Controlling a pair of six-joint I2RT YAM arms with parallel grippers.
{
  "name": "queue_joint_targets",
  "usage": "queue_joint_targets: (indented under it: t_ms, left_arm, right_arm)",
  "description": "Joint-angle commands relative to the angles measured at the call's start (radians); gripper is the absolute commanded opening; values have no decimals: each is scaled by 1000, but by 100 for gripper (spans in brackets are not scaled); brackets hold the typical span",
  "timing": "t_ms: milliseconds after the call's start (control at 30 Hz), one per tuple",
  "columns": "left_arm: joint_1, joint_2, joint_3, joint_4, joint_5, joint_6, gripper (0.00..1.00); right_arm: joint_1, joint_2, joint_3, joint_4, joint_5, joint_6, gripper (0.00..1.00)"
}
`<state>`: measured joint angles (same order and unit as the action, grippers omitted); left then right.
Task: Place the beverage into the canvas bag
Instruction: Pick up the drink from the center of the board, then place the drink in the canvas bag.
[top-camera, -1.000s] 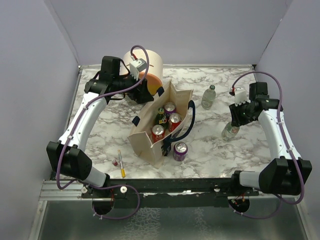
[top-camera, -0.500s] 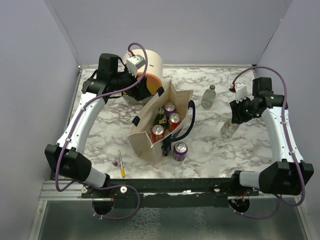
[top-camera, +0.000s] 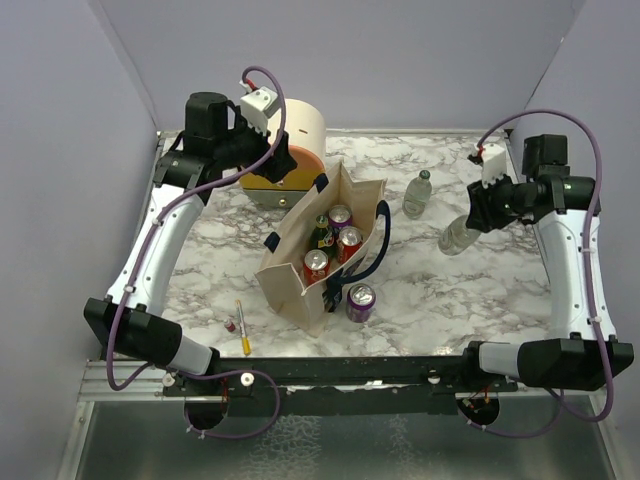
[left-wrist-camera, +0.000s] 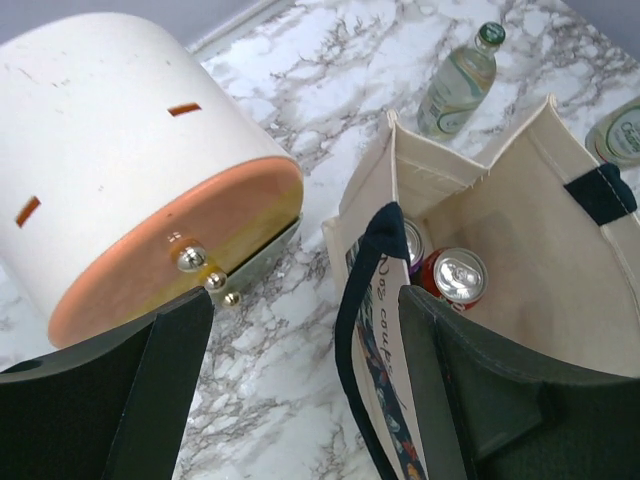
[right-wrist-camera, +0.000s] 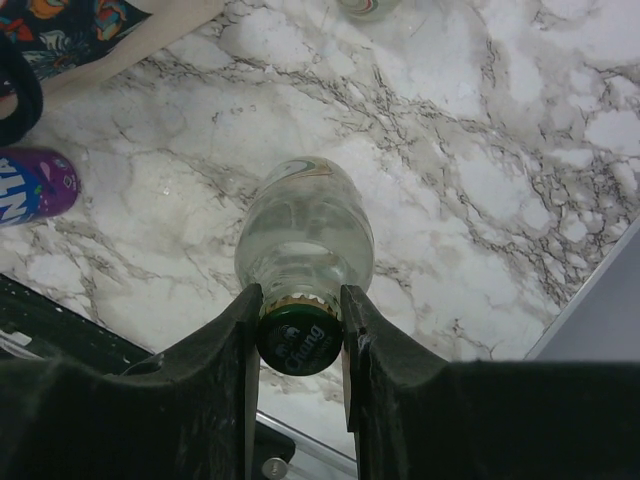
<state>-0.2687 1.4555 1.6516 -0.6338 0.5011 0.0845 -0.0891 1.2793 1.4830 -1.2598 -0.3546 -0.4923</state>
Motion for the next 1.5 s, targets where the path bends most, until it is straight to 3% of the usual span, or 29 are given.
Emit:
queue_joint_targets:
  t_ms: [0,300,700,1067,1300,1467]
  left_arm:
    - [-4,0,61,53,-56,-51,78]
    - [-3,-18,62,40,-46,28,78]
    - [-3,-28,6,10,31,35,75]
    - [-3,-31,-16,19,23,67,74]
    - [-4,-82,-92,65,3,70,74]
    - [-2,-97,-111,52,-12,78,74]
  right_arm:
    - [-6,-13,138,-28,-121,-33,1]
    - [-6,137,526,-146,-231,-40,1]
    - [-4,216,826,-142,-477,45,1]
    - [55,209,825,82,-536,185,1]
    - [311,233,805,203,-383,256,1]
    - [393,285,867,235,-369,279,1]
